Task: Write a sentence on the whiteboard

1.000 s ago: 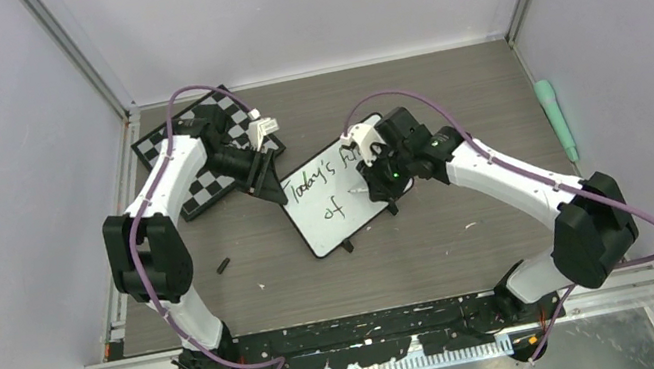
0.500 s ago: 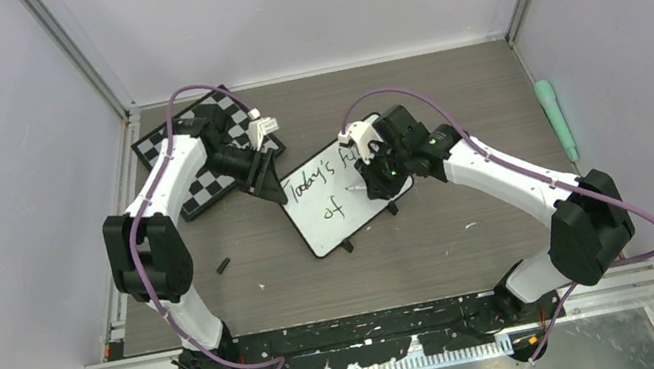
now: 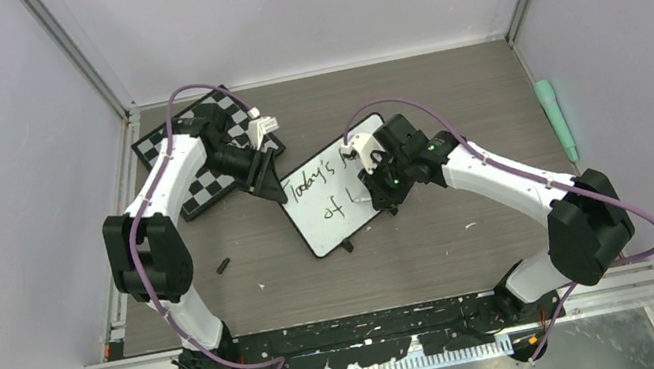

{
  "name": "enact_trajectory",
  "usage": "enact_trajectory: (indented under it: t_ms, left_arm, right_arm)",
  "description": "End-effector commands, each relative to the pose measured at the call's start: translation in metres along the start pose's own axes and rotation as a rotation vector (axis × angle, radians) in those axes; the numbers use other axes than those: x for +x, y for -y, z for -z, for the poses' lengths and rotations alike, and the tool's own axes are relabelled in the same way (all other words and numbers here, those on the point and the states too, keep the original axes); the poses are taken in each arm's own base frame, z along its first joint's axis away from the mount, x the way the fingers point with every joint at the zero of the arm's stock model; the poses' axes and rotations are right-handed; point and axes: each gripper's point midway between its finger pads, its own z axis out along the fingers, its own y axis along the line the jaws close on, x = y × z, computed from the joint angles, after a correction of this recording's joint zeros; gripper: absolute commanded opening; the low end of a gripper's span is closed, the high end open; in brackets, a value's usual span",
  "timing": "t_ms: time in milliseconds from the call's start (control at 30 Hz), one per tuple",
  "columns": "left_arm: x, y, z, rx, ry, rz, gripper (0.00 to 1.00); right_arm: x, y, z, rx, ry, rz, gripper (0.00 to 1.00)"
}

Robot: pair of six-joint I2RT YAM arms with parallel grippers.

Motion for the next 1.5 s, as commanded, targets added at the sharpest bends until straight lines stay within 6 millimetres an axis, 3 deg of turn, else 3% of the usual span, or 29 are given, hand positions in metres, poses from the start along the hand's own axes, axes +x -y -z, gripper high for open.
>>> enact_trajectory:
  t_ms: [0,233,667,1000,1467]
  left_arm:
    - [-0.008,0.004,0.004,0.0,0.016,-0.035,0.44]
    - [-0.008,0.004,0.004,-0.003,0.016,-0.038,0.44]
    - [-0.009,0.006,0.005,-0.005,0.018,-0.039,0.44]
    - [-0.009,0.005,0.006,-0.007,0.017,-0.04,0.44]
    - [-0.01,0.005,0.006,-0.009,0.021,-0.042,0.44]
  right_arm:
    - [0.005,-0.002,-0.003,-0.012,-0.006,0.016,0.0]
    - [0.004,-0.003,0.0,-0.017,-0.005,0.024,0.0]
    - [-0.029,0.002,0.01,0.016,0.067,0.039,0.0]
    - [-0.023,0.014,0.016,0.062,0.056,0.042,0.0]
    - [0.005,0.006,0.008,0.016,-0.02,0.035,0.0]
